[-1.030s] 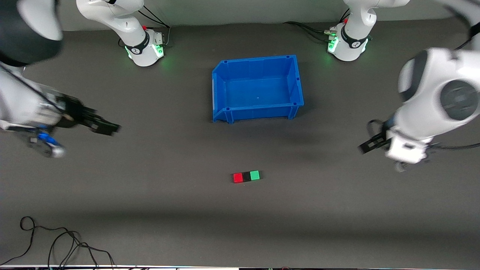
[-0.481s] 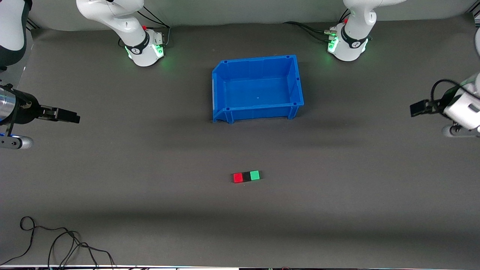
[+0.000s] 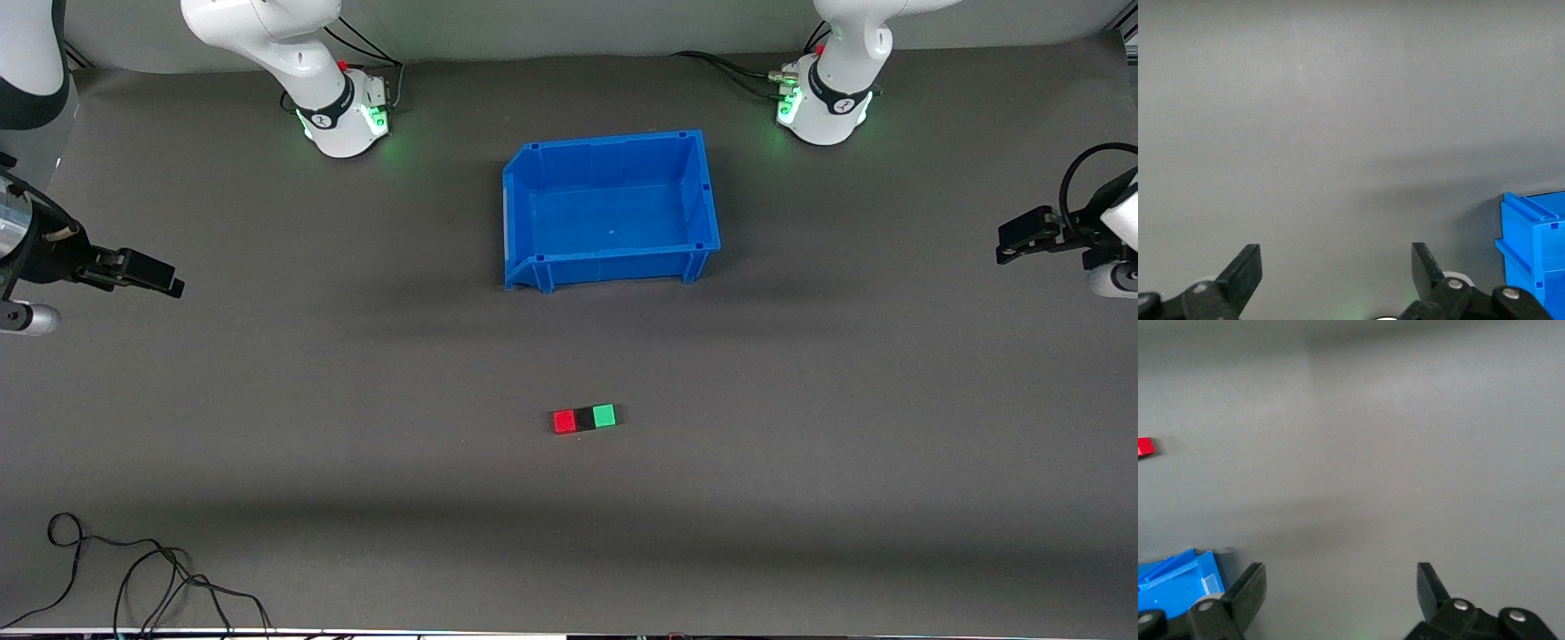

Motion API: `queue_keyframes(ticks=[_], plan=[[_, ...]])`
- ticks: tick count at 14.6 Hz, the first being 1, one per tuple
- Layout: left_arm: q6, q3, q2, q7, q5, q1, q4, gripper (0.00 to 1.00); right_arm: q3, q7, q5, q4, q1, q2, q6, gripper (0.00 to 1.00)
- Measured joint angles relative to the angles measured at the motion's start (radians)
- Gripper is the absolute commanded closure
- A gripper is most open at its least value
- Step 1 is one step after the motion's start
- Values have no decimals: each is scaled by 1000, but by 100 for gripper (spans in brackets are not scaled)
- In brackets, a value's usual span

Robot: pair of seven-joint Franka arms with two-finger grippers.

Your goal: Attach green and red cubes to black cube

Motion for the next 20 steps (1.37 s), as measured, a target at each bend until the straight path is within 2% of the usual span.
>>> queue_keyframes(ticks=[8,10,15,18,20], plan=[[1,-3,79,0,-12,-1,85,0,2,0,-1,-13,7,-3,16,0],[5,-3,84,0,-24,-1,92,0,18,0,-3,-11,-8,-3,18,0],[83,-4,83,0,-25,-1,88,2,194,-3,-5,4,-211,-12,18,0],[156,-4,62,0,-25,-1,40,2,249,-4,-5,4,-271,-28,18,0],[164,-4,45,0,-25,0,15,2,261,-4,-5,4,-280,-39,18,0]])
